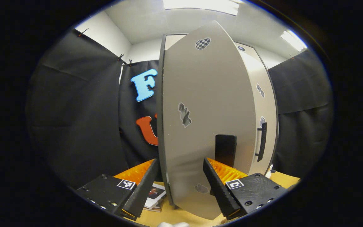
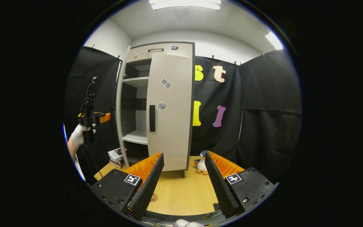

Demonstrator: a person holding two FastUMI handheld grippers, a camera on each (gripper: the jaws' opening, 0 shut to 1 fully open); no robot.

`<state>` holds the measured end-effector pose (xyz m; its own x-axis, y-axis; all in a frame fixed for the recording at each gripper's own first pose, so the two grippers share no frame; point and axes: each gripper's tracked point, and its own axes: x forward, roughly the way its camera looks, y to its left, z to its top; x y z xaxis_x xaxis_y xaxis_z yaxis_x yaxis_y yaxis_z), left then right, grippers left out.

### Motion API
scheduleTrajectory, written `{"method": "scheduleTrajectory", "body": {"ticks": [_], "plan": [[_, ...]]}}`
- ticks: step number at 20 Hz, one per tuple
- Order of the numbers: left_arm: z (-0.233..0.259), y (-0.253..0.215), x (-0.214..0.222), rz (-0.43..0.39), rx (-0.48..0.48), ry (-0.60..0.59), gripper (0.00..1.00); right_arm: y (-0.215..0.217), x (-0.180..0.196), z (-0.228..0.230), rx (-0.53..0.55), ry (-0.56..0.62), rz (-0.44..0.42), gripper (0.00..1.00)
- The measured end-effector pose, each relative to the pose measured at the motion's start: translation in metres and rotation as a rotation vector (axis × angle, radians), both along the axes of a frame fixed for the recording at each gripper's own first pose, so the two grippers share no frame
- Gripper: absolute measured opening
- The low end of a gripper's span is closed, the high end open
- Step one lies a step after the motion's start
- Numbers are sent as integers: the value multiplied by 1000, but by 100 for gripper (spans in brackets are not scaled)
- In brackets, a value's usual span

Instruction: Grasp the bottle in the cabinet with the left hand and place it on the coaster, then close the right door with the right hand and the left door with the left hand.

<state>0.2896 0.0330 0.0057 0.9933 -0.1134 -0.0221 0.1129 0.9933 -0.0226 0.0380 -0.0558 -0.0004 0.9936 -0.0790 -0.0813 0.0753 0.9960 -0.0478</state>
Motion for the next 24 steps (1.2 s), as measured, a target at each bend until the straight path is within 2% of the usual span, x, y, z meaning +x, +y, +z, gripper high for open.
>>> {"method": "scheduleTrajectory", "body": {"ticks": [1, 6, 11, 15, 18, 21, 24], "plan": [[0, -2, 3, 10, -1, 0, 95, -1, 0, 1, -1, -4, -3, 81], [5, -15, -16, -15, -32, -11, 96, -3, 0, 11, 19, -35, -19, 81], [20, -30, -65, -54, -16, -50, 96, 4, 10, 16, 34, -50, -18, 81], [10, -46, -111, -95, -40, -34, 96, 16, 18, 13, 33, -60, 1, 81], [-6, -43, -145, -71, -45, -8, 96, 21, 20, 10, 13, -74, 2, 81], [-9, -34, -172, -15, -13, -31, 96, 29, 21, 3, 4, -85, 21, 81], [-7, -33, -191, 9, -23, -35, 96, 35, 24, -3, 14, -81, 44, 81]]}}
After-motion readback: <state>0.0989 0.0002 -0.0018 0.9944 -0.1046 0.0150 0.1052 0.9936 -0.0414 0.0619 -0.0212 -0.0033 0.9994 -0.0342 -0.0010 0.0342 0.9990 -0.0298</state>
